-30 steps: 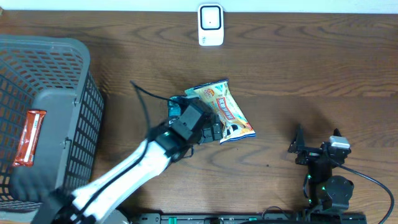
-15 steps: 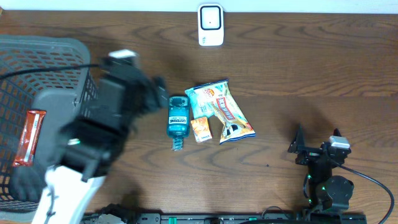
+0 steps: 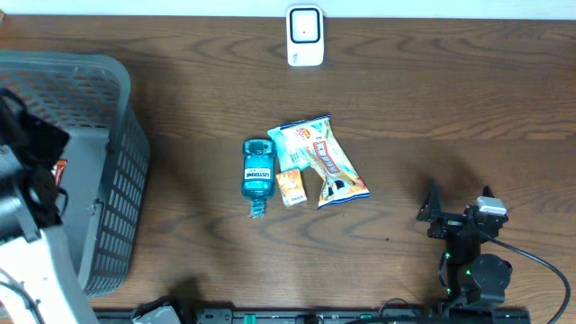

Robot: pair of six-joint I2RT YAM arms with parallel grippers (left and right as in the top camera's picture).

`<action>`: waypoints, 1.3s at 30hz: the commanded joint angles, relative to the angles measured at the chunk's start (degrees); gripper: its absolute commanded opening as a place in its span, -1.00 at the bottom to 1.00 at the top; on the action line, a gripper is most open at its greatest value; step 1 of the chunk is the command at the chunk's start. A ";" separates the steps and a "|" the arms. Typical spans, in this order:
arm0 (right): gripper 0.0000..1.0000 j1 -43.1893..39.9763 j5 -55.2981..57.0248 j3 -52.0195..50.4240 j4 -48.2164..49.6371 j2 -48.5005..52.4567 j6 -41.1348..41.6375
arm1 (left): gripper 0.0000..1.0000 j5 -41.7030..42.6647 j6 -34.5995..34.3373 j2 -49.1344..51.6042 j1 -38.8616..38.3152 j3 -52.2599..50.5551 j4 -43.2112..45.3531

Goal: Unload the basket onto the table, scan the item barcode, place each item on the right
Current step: 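Reach the left gripper into the basket and grasp the red snack bar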

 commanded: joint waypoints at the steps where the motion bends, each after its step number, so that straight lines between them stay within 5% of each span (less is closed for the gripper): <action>1: 0.98 0.39 0.28 -0.09 -0.22 -0.31 0.68 | 0.85 -0.85 4.09 4.68 6.43 -5.03 3.52; 6: 0.98 0.39 0.26 -0.09 -0.22 -0.31 0.68 | 0.82 -0.81 8.02 9.92 10.54 -13.46 10.88; 13: 0.99 0.39 0.28 -0.09 -0.22 -0.31 0.70 | 0.74 3.56 22.67 17.20 10.80 -20.46 22.99; 39: 0.99 0.39 0.28 -0.09 -0.22 -0.31 0.68 | 0.59 5.03 24.06 32.98 11.93 -20.65 34.82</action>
